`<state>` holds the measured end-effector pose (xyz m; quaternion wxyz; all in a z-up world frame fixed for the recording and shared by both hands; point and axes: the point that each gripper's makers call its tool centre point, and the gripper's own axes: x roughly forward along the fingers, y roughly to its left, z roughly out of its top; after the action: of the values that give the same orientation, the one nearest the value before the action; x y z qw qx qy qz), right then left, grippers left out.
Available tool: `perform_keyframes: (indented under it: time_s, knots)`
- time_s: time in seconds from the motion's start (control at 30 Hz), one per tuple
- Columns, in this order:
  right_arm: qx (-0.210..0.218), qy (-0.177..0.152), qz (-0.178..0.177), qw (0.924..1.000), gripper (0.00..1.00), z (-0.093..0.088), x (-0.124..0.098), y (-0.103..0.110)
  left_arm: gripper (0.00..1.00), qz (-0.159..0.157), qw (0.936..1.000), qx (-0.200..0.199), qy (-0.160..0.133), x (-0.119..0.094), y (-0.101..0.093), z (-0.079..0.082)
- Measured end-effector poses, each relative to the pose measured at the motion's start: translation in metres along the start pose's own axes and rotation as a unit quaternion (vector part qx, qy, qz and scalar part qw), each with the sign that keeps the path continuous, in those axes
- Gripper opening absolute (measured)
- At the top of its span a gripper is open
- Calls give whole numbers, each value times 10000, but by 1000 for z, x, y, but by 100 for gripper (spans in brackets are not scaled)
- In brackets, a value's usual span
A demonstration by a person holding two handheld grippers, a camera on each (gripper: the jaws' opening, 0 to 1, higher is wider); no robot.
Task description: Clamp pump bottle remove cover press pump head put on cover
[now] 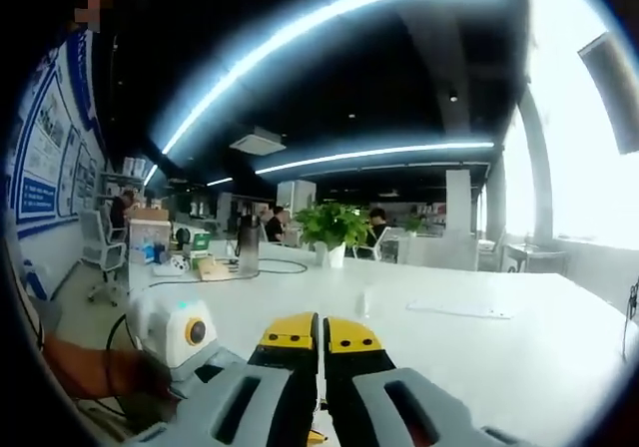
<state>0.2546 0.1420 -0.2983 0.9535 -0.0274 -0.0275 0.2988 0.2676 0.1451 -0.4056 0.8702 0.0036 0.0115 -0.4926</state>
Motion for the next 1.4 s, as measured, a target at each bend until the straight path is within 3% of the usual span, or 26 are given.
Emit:
perform_keyframes:
  time_s: [0.47, 0.6, 1.4]
  knots:
    - [-21, -59, -223, 9997, 0, 2, -8, -23, 13, 5, 10000, 1, -1, 0, 1, 0]
    - [-169, 1, -332, 9993, 0, -1, -11, -32, 13, 4, 10000, -2, -1, 0, 1, 0]
    - [-49, 136, -514, 9986, 0, -20, -25, -57, 13, 7, 10000, -1, -4, 0, 0, 0]
